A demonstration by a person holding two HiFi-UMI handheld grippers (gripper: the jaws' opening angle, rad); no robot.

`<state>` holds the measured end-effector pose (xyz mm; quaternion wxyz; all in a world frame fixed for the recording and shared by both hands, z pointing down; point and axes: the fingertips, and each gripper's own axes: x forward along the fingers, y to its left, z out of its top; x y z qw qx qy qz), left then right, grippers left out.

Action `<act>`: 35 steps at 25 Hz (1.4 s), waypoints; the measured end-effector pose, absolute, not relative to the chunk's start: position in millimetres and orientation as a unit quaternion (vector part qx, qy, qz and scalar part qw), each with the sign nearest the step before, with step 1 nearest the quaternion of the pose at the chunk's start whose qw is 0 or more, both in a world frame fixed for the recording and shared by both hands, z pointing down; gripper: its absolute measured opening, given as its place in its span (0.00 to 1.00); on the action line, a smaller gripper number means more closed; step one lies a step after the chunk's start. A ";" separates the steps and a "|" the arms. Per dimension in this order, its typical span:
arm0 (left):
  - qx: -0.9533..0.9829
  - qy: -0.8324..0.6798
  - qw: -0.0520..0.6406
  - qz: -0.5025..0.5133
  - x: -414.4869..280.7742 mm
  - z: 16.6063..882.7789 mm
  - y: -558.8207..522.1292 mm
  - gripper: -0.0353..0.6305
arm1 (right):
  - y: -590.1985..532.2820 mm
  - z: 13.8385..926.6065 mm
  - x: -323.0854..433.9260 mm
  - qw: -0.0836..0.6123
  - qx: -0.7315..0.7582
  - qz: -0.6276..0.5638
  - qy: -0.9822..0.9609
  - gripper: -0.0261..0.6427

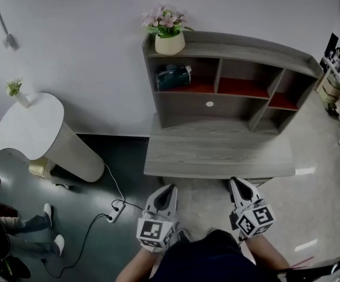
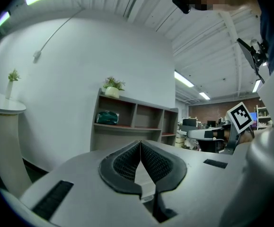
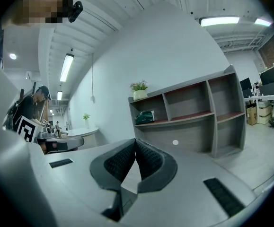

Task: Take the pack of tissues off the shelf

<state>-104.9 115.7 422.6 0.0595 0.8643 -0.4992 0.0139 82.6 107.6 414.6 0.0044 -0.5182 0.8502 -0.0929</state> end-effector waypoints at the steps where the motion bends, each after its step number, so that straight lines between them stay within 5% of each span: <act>1: 0.865 -0.498 0.060 0.014 -109.6 424.2 114.9 0.08 | 107.5 413.6 80.8 0.005 -0.522 -0.090 0.848 0.06; 13: 0.860 -0.506 0.059 0.023 -134.3 428.4 79.2 0.08 | 81.6 422.8 77.9 -0.002 -0.531 -0.094 0.842 0.06; 35: 0.828 -0.557 0.051 0.035 -72.6 420.8 -38.9 0.08 | -62.8 429.3 125.7 0.009 -0.468 -0.122 0.875 0.06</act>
